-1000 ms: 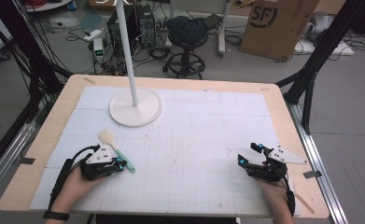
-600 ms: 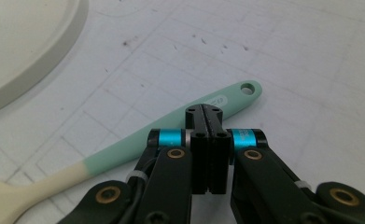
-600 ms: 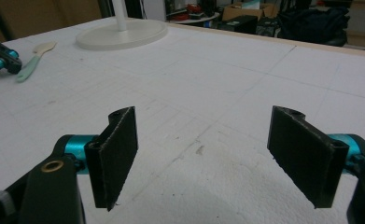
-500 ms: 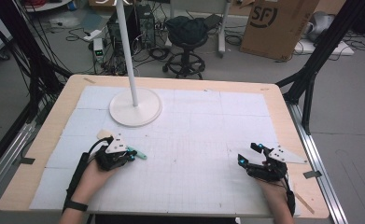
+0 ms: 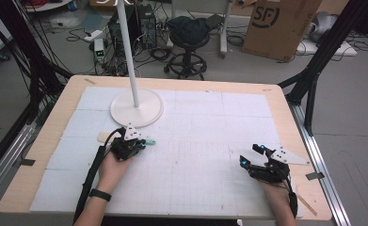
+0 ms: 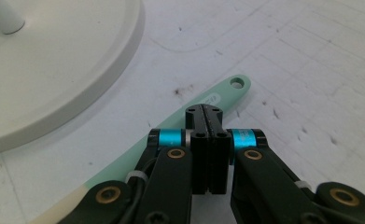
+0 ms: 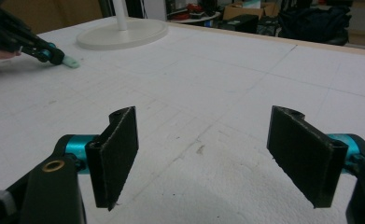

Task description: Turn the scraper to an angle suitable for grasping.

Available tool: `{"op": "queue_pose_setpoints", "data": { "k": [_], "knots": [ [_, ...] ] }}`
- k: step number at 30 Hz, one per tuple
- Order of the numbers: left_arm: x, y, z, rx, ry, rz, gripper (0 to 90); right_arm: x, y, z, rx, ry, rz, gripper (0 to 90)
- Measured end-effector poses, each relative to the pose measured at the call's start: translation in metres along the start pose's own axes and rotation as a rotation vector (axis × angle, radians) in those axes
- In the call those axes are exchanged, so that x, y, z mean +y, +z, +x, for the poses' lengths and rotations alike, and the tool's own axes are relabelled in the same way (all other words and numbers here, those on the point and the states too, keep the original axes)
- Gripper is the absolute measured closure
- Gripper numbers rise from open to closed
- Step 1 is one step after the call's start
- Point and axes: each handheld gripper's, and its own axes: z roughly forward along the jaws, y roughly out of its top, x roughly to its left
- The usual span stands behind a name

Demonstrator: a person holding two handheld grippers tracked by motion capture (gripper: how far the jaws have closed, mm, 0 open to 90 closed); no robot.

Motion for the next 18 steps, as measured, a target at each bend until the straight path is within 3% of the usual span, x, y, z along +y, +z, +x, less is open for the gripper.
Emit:
{"op": "queue_pose_setpoints", "data": {
  "k": [6,14,18],
  "knots": [
    [0.005,0.01,0.008,0.023,-0.083,-0.016,89.5,0.0,0.0,0.001,0.003,0.004,0.003,23.9],
    [0.008,0.019,0.014,0.115,-0.159,-0.039,89.6,0.0,0.0,0.0,0.003,0.003,0.004,23.9],
    [0.008,0.019,0.017,0.136,-0.186,-0.048,89.6,0.0,0.0,0.0,0.003,0.002,0.004,23.9]
  ]
}}
